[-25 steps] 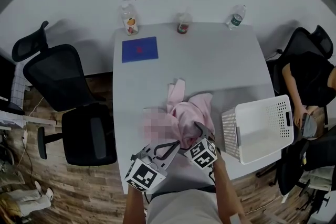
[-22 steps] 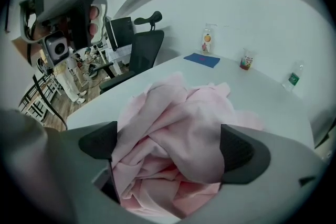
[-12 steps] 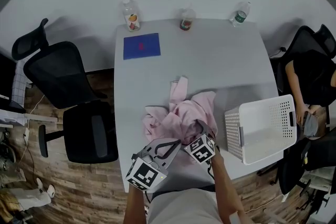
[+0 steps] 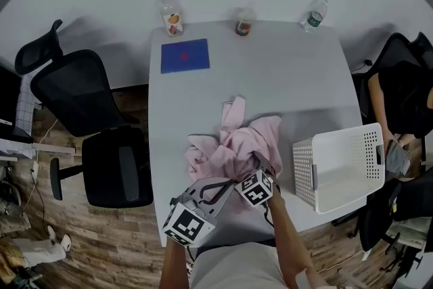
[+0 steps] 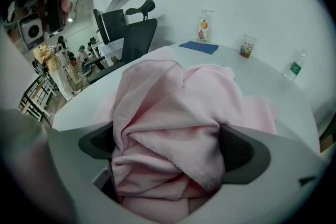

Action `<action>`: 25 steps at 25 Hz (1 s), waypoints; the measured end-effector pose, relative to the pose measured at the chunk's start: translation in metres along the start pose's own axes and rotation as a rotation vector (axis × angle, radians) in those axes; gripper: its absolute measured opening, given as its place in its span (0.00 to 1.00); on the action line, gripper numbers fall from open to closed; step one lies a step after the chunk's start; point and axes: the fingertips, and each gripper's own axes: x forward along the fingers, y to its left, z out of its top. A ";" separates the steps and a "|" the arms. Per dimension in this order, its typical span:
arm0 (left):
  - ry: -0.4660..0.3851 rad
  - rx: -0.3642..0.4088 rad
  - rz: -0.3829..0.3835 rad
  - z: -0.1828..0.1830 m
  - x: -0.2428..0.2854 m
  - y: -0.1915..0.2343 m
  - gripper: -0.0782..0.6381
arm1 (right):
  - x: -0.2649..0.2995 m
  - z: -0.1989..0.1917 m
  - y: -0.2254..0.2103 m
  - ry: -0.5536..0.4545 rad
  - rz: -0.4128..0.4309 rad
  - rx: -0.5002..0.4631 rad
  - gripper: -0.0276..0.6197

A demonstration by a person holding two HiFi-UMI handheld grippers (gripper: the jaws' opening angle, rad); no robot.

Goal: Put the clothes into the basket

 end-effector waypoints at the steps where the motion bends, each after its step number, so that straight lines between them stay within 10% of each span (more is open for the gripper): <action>1: 0.000 -0.002 0.001 -0.001 0.000 0.000 0.11 | 0.002 0.000 -0.001 0.003 -0.003 -0.003 0.93; 16: -0.001 -0.028 0.013 -0.007 -0.002 0.006 0.11 | 0.009 0.002 -0.003 0.020 -0.018 -0.046 0.92; 25: 0.002 -0.033 0.022 -0.008 -0.007 0.009 0.11 | 0.010 0.004 0.007 0.059 0.043 -0.018 0.54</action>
